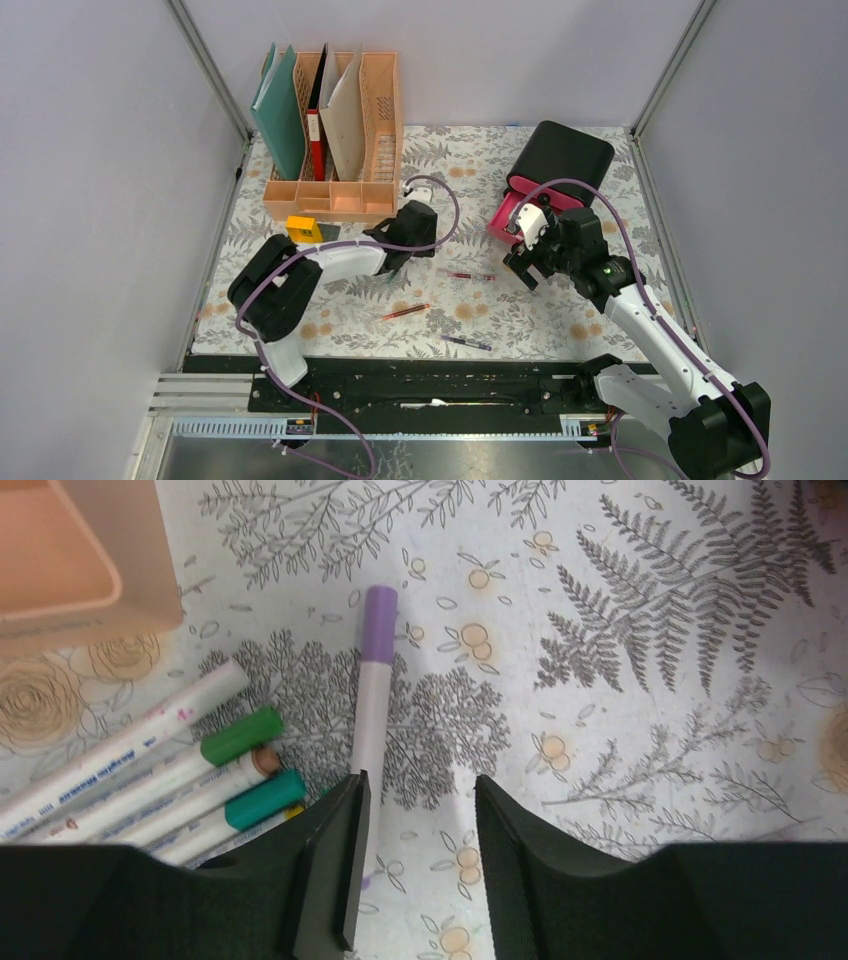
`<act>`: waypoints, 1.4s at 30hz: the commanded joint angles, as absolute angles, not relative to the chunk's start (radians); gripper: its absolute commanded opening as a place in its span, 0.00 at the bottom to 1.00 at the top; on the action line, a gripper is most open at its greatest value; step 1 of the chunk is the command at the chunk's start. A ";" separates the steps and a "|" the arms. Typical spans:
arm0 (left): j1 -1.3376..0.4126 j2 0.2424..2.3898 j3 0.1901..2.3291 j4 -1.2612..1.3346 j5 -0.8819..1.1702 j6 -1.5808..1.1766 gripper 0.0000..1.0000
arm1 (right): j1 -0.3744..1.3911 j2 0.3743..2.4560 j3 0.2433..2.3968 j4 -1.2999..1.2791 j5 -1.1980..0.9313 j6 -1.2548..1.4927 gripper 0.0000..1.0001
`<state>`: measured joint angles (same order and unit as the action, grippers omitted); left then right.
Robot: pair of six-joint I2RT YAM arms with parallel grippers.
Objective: Organize the desk
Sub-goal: Pick up the stationery from the center of the board.
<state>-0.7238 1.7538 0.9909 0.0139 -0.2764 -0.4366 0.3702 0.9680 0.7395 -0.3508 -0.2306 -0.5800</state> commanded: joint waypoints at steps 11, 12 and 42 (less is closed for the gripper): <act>-0.682 1.904 1.115 -0.054 -0.270 -0.405 0.42 | 0.365 0.957 0.779 -0.344 -0.265 -0.593 1.00; -0.681 1.905 1.114 -0.053 -0.262 -0.405 0.40 | 0.366 0.958 0.779 -0.344 -0.265 -0.592 1.00; -0.750 1.367 0.366 0.970 0.137 -0.856 0.00 | 0.365 0.927 0.805 -0.409 -0.985 -0.394 1.00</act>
